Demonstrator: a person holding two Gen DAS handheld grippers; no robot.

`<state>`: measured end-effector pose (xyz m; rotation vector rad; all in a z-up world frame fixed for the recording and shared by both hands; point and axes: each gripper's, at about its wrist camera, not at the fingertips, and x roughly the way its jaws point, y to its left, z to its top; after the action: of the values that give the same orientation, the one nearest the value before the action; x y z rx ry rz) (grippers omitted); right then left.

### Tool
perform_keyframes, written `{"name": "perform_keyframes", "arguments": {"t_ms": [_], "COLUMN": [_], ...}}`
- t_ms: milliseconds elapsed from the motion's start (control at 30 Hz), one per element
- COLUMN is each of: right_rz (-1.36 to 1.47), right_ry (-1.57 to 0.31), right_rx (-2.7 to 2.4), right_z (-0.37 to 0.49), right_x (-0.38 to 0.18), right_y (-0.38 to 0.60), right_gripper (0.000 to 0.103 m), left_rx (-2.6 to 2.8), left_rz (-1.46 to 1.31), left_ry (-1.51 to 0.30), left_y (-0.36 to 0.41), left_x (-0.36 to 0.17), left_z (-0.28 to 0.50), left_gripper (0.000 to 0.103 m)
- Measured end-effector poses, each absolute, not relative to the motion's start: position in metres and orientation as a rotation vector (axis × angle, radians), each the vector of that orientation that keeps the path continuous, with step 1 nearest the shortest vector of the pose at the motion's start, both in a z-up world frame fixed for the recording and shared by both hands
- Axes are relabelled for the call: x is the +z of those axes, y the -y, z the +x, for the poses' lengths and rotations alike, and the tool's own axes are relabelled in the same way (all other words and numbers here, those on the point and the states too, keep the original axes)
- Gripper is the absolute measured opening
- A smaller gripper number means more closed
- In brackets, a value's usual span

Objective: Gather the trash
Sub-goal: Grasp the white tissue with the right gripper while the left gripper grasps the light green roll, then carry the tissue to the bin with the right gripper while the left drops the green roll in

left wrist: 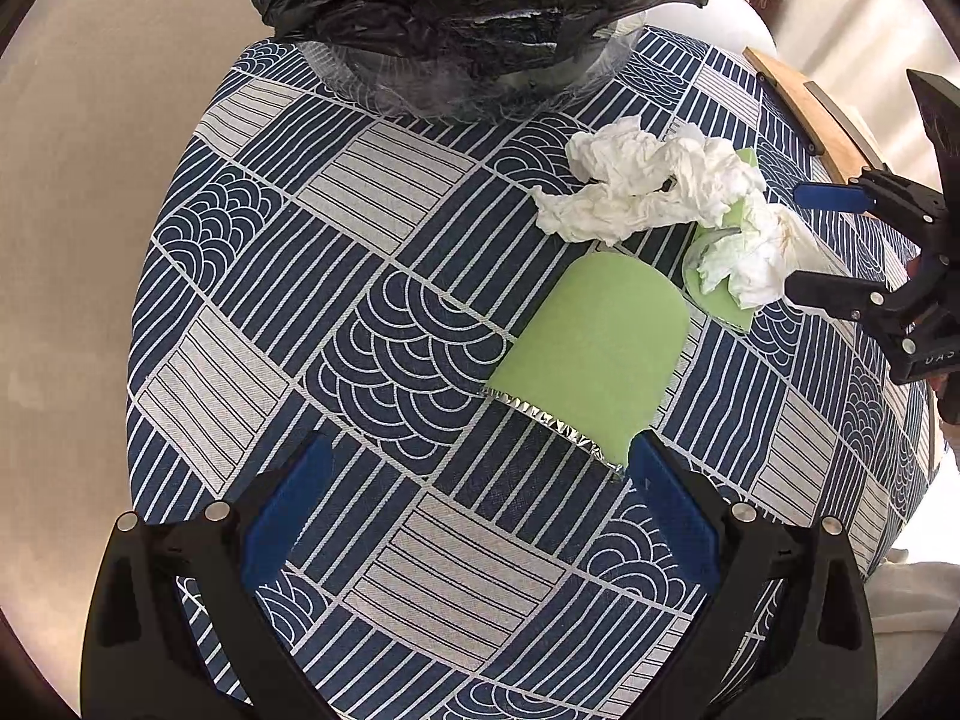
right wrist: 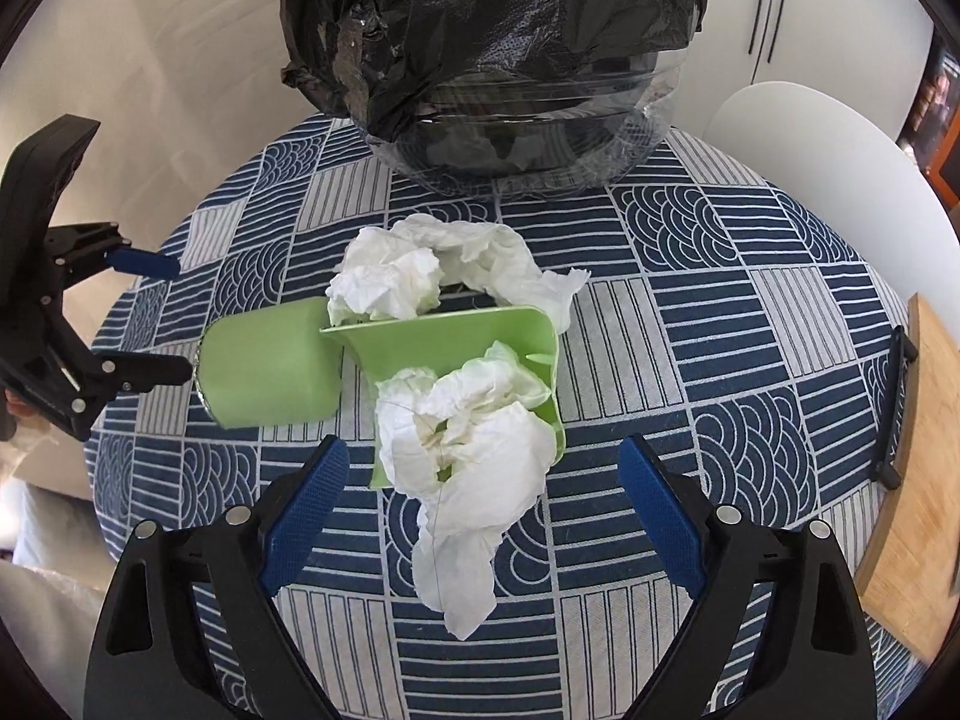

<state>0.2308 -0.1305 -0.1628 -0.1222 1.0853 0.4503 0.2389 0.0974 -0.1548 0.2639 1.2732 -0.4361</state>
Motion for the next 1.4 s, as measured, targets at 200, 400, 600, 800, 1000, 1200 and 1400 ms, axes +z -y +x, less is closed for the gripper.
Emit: {"name": "perform_keyframes", "arguments": {"t_ms": [200,400,600,800,1000,1200,1400], "right_rz": [-0.114,-0.100,-0.067,-0.039,0.012,0.010,0.000], "right_ry": [-1.121,-1.101,-1.076,-1.039,-1.022,-1.015,-0.998], "right_rx": [0.494,0.490,0.477,0.457,0.416,0.401,0.412], "right_z": [0.226,0.214,0.199,0.182,0.171,0.167,0.167], "right_x": [-0.170,-0.157,-0.140,-0.123,-0.119,-0.118,-0.112], "right_y": [0.123,0.126,0.141,0.155,0.169,0.176,0.177], "right_gripper": [0.028,0.020,0.019,0.019,0.019,0.019,0.019], "left_rx": [-0.507,-0.570,-0.641,-0.646,-0.632,-0.604,-0.548], "left_rz": [0.310,0.322,0.368,0.533,0.500,0.426,0.347], "left_ry": [-1.281,-1.309,-1.342,-1.280,-1.273,-1.293,-1.308], "left_y": [-0.087,-0.077,-0.061,-0.042,-0.039,-0.046,-0.079], "left_x": [-0.168,-0.176,-0.187,-0.193,-0.187,-0.185,-0.180], "left_z": [0.239,0.245,0.246,0.238,0.242,0.241,0.235], "left_gripper": [0.097,0.097,0.097,0.096,0.073,0.071,0.071]}}
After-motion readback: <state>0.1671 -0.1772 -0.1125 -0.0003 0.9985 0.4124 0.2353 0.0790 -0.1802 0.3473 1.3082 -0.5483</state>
